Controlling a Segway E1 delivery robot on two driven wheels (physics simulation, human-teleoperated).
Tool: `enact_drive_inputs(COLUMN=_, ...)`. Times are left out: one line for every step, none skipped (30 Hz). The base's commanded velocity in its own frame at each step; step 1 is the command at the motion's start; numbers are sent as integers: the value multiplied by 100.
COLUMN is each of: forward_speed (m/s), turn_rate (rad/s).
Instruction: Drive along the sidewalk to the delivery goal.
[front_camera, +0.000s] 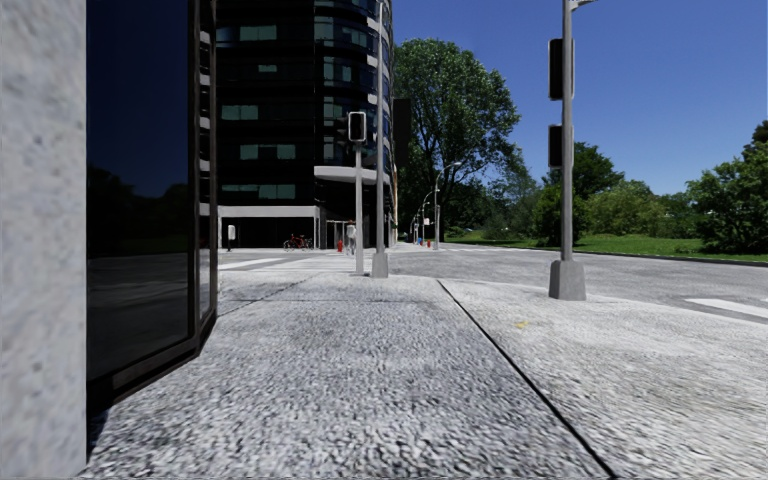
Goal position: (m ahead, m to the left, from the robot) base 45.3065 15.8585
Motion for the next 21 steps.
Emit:
enact_drive_inputs(forward_speed=200, turn_rate=27)
enact_drive_inputs(forward_speed=200, turn_rate=27)
enact_drive_inputs(forward_speed=200, turn_rate=27)
enact_drive_inputs(forward_speed=200, turn_rate=27)
enact_drive_inputs(forward_speed=200, turn_rate=31)
enact_drive_inputs(forward_speed=200, turn_rate=35)
enact_drive_inputs(forward_speed=200, turn_rate=35)
enact_drive_inputs(forward_speed=200, turn_rate=36)
enact_drive_inputs(forward_speed=200, turn_rate=37)
enact_drive_inputs(forward_speed=200, turn_rate=37)
enact_drive_inputs(forward_speed=200, turn_rate=37)
enact_drive_inputs(forward_speed=200, turn_rate=37)
enact_drive_inputs(forward_speed=200, turn_rate=37)
enact_drive_inputs(forward_speed=200, turn_rate=37)
enact_drive_inputs(forward_speed=200, turn_rate=33)
enact_drive_inputs(forward_speed=200, turn_rate=21)
enact_drive_inputs(forward_speed=200, turn_rate=21)
enact_drive_inputs(forward_speed=200, turn_rate=19)
enact_drive_inputs(forward_speed=200, turn_rate=20)
enact_drive_inputs(forward_speed=200, turn_rate=20)
enact_drive_inputs(forward_speed=200, turn_rate=0)
